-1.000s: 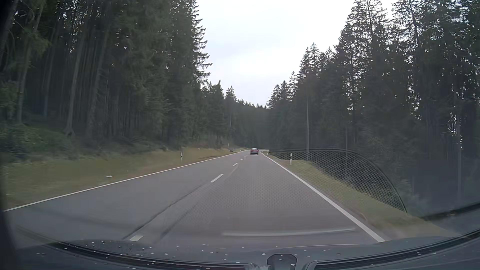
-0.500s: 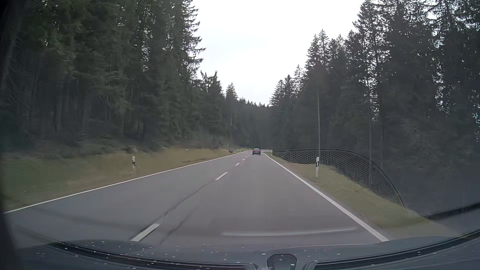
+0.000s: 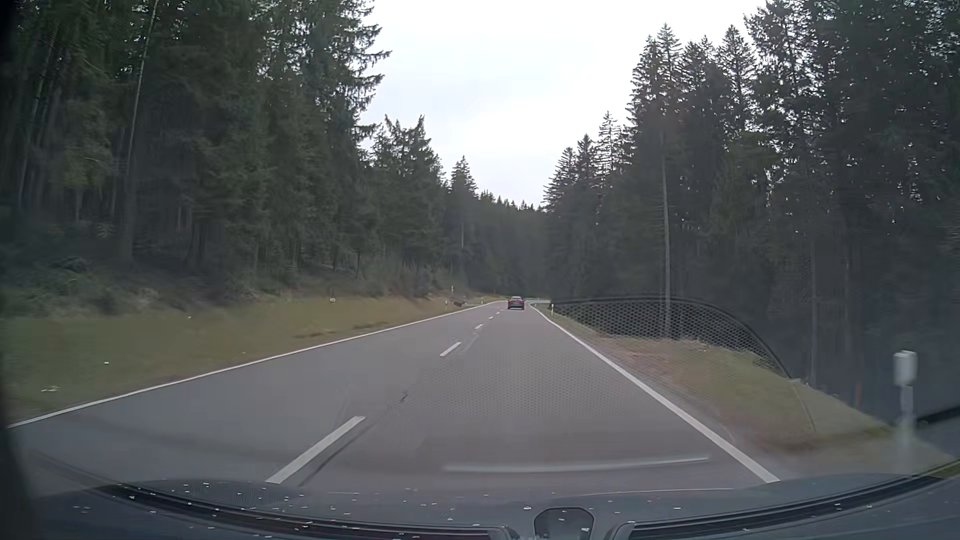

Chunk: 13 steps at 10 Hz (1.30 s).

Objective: Follow the waypoints while adhering to traffic rules and regulations

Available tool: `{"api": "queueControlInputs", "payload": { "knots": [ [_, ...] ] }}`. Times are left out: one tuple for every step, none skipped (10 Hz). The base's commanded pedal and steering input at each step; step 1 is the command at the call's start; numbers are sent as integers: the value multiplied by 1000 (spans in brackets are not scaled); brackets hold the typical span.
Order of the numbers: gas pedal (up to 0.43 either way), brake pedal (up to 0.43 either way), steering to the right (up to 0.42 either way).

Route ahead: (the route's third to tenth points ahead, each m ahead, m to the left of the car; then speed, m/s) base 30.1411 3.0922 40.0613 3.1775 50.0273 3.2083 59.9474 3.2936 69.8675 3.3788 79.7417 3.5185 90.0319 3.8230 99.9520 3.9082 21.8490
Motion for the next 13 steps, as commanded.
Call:
{"api": "queueControlInputs", "payload": {
  "knots": [
    [189, 0, -3],
    [177, 0, -2],
    [169, 0, -2],
    [157, 0, -2],
    [138, 0, -2],
    [130, 0, -1],
    [110, 0, 0],
    [98, 0, 0],
    [98, 0, 0],
    [98, 0, 1],
    [98, 0, 1],
    [98, 0, 0],
    [98, 0, 0]
  ]
}}
